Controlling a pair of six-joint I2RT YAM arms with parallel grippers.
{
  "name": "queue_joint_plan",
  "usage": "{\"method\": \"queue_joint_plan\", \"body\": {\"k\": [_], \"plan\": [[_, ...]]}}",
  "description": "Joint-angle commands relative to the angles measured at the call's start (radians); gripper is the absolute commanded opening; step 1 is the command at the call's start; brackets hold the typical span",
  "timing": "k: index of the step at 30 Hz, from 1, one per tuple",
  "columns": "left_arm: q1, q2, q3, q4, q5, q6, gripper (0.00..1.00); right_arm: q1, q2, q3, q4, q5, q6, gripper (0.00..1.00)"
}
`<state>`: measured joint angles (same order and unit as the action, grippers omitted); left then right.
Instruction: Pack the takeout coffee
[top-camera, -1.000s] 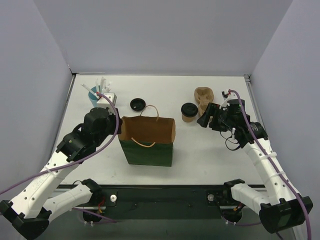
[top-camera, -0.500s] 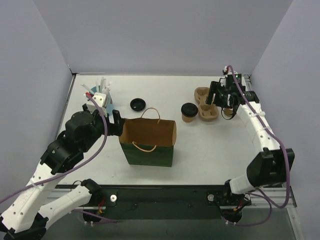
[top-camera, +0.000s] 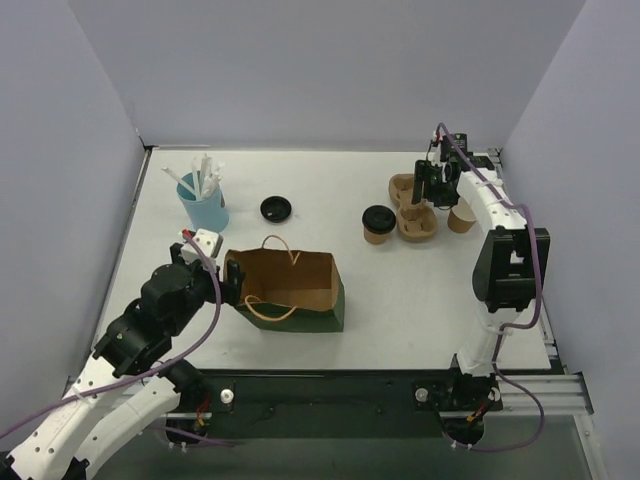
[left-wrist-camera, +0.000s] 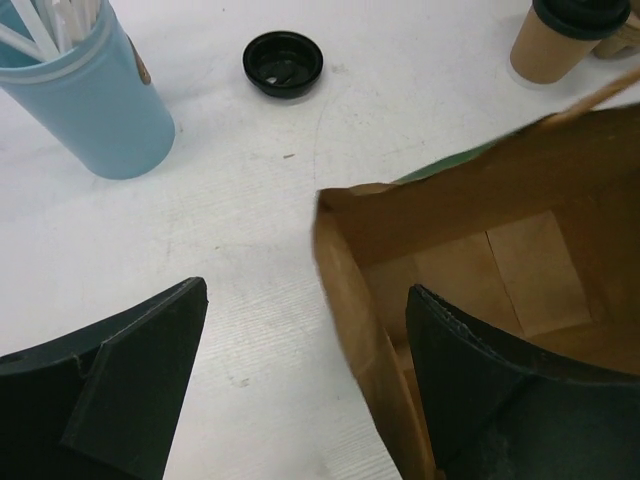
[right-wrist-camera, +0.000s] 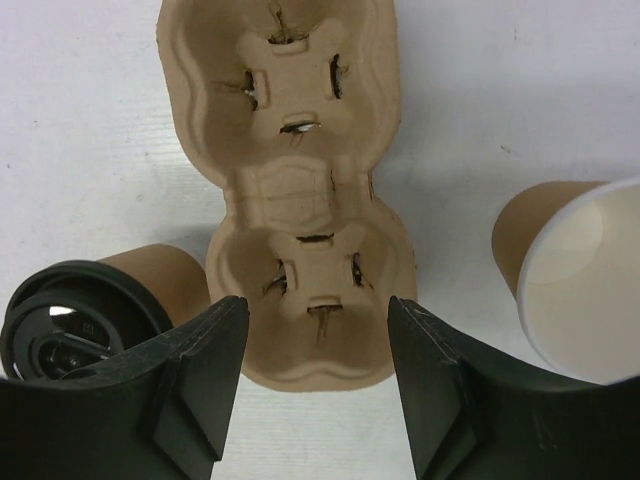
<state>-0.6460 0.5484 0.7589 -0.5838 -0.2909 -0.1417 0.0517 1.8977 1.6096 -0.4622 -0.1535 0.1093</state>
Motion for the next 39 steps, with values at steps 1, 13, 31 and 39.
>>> {"method": "queue_joint_plan", "body": {"k": [1, 13, 31, 39], "plan": [[0.005, -0.050, -0.019, 0.096, -0.007, 0.028, 0.90, 0.000, 0.040, 0.081, -0.036, 0.002, -0.014, 0.58], [0.006, -0.076, 0.071, 0.113, 0.085, -0.010, 0.91, 0.023, 0.124, 0.148, -0.033, 0.048, -0.002, 0.59], [0.006, 0.133, 0.267, -0.033, 0.159, 0.074, 0.86, 0.031, 0.133, 0.154, -0.033, 0.054, -0.013, 0.61], [0.008, 0.283, 0.330, -0.077, 0.124, 0.091, 0.76, 0.034, 0.121, 0.141, -0.032, 0.049, -0.014, 0.61]]}}
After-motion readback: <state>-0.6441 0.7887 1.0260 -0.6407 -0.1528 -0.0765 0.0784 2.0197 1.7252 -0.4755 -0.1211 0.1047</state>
